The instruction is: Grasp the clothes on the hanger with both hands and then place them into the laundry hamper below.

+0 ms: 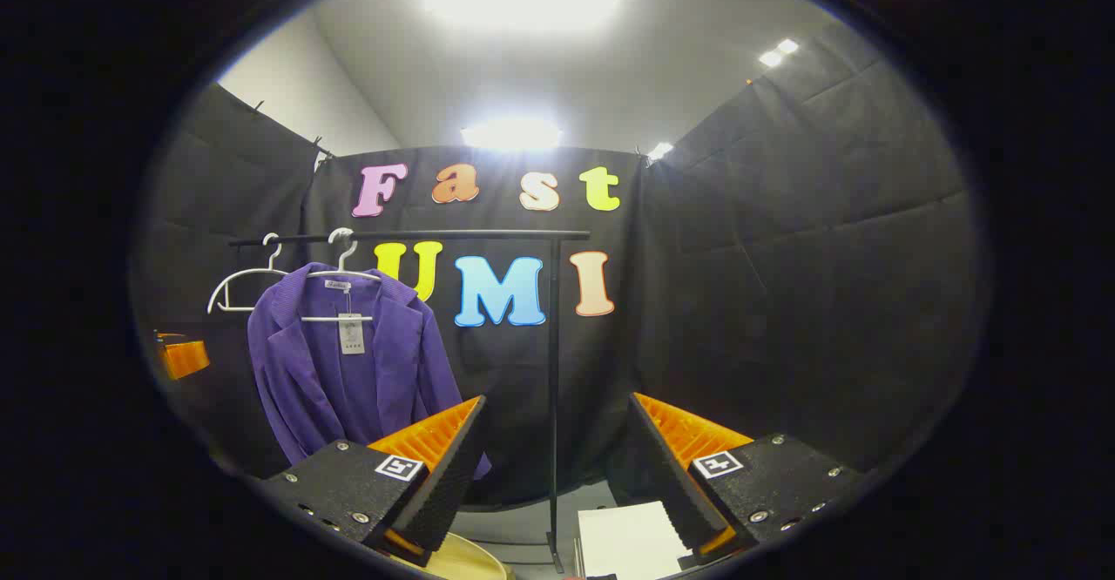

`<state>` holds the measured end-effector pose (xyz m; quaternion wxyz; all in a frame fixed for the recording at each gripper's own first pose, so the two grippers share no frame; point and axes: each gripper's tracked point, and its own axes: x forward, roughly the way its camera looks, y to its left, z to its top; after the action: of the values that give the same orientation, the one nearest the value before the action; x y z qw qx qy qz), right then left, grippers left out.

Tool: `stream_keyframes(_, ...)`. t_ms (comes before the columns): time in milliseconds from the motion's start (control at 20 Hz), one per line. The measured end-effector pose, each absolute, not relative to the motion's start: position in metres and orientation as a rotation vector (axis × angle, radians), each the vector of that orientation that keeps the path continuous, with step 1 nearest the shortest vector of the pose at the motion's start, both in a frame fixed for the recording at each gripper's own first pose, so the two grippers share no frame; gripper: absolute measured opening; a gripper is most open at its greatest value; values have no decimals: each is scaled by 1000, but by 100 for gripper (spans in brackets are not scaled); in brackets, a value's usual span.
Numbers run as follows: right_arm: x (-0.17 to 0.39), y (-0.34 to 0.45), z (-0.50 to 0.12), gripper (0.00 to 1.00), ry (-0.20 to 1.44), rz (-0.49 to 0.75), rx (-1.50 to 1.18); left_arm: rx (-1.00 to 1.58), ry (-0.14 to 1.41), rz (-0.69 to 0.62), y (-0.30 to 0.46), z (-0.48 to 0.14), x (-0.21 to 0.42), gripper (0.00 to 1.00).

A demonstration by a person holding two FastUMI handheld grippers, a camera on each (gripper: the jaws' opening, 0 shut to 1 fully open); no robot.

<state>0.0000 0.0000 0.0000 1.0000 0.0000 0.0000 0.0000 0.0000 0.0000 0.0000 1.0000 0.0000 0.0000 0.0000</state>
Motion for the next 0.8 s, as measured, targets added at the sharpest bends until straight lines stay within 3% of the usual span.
stream_keyframes(250, -5, 8, -6, 96, 5, 28, -10, -33, 2, 28, 7, -3, -12, 100)
stream_keyframes(350, -8, 10, -4, 96, -2, 39, -13, -37, 2, 46, 12, -3, -18, 95)
stream_keyframes(400, -11, 10, -4, 96, -6, 42, -19, -49, 5, 48, 13, -4, -22, 100)
stream_keyframes(450, -13, 10, -4, 96, -7, 43, -26, -64, 5, 48, 13, -4, -24, 95)
stream_keyframes(600, -17, 11, -5, 97, -2, 50, -28, -93, 14, 57, 16, -9, -28, 95)
stream_keyframes(650, -17, 11, -5, 96, -2, 50, -29, -97, 14, 61, 18, -8, -30, 100)
stream_keyframes(700, -18, 10, -4, 96, -3, 50, -30, -102, 10, 63, 18, -7, -31, 95)
stream_keyframes(800, -19, 10, -2, 96, -5, 52, -27, -109, 3, 65, 18, -5, -32, 95)
